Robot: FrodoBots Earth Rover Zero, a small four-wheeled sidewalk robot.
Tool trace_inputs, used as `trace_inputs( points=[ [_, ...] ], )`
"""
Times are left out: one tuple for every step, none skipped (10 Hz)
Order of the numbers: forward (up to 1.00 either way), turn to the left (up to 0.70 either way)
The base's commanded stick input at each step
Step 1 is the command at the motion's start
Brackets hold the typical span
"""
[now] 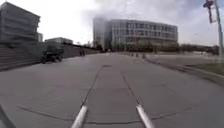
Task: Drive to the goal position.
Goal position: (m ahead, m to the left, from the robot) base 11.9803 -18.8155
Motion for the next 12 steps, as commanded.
trace_inputs(
  points=[
    [0.70,-0.14],
    [0.70,-0.14],
    [0.70,-0.14],
    [0.70,-0.14],
    [0.70,-0.14],
    [0.70,-0.14],
    [0.70,-0.14],
    [0.70,-0.14],
    [0.70,-0.14],
    [0.70,-0.14],
    [0.70,-0.14],
    [0.70,-0.14]
  ],
)
